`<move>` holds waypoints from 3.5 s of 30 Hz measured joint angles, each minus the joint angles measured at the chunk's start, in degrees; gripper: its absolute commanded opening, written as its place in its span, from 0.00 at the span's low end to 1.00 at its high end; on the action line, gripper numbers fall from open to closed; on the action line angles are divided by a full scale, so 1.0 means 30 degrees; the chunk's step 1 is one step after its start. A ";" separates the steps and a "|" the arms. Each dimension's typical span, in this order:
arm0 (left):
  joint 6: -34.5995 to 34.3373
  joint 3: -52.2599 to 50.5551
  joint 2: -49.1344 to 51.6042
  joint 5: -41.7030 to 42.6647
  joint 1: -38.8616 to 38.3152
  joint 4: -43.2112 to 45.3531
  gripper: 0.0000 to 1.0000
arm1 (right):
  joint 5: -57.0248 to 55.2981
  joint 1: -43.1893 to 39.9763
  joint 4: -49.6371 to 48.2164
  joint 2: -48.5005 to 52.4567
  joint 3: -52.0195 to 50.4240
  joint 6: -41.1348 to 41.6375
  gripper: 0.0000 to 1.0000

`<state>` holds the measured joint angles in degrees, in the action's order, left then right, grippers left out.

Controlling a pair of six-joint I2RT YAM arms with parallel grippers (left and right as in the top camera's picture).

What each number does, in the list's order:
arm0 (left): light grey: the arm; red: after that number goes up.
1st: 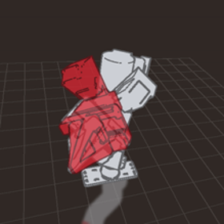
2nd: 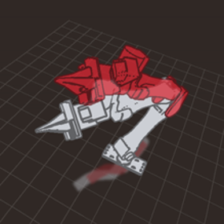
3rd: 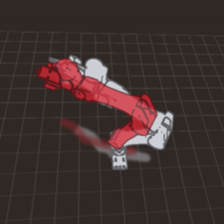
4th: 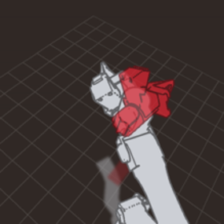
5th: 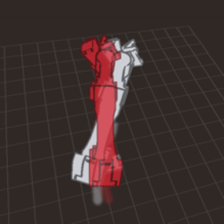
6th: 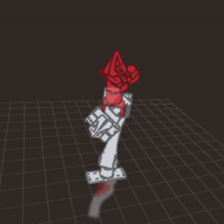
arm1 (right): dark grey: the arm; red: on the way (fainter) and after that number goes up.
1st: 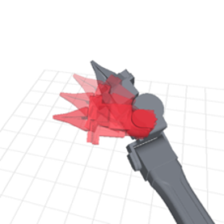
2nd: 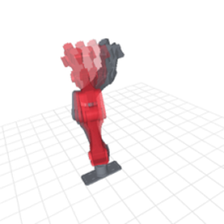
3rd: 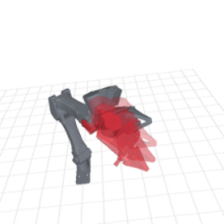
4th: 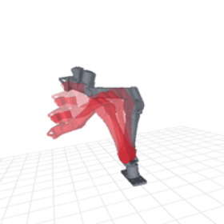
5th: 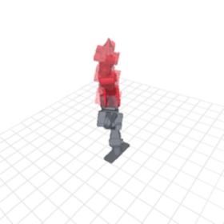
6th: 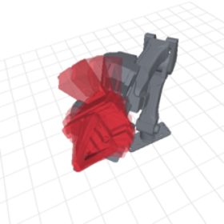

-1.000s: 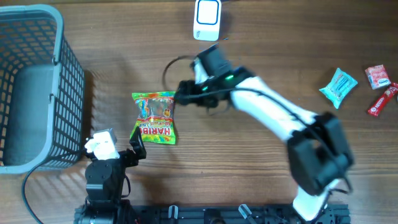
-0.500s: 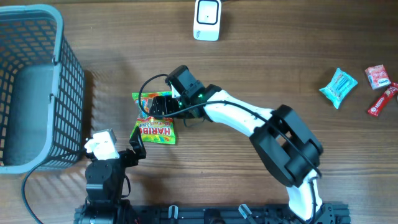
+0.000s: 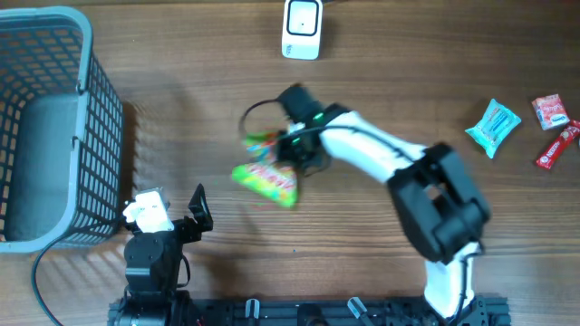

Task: Scan the item barcode
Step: 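Reach the right gripper to the green Haribo bag and grasp it, then lift the Haribo bag and hold it before the scanner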

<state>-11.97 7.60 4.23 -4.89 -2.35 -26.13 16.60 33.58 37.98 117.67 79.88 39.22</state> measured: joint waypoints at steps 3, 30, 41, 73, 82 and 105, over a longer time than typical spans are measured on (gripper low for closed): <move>0.0000 0.0000 0.0000 0.0000 0.0000 -0.0007 1.00 | -0.1246 -0.2273 0.1311 -0.1093 -0.0058 -0.1435 0.80; 0.0000 0.0000 0.0000 0.0000 0.0000 0.0000 1.00 | -0.6470 -0.0138 0.1778 0.1464 0.2142 0.2346 0.41; 0.0000 0.0000 0.0007 -0.0007 0.0000 0.0007 1.00 | -0.0262 -0.2404 1.2866 0.2113 0.7745 0.2980 0.04; 0.0000 0.0000 0.0007 0.0000 0.0000 0.0000 1.00 | 1.2735 -0.4109 1.3493 0.2113 0.8240 2.2928 0.04; 0.0000 0.0000 0.0007 0.0000 0.0000 0.0000 1.00 | 1.1861 -0.4925 1.4783 0.2113 0.8247 2.5726 0.05; 0.0000 0.0000 0.0015 0.0000 0.0000 0.0000 1.00 | 1.1570 -0.5413 1.1045 0.2113 0.8247 1.1948 0.04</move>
<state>-11.97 7.60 4.27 -4.89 -2.35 -26.13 51.31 17.34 71.11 124.01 104.62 75.07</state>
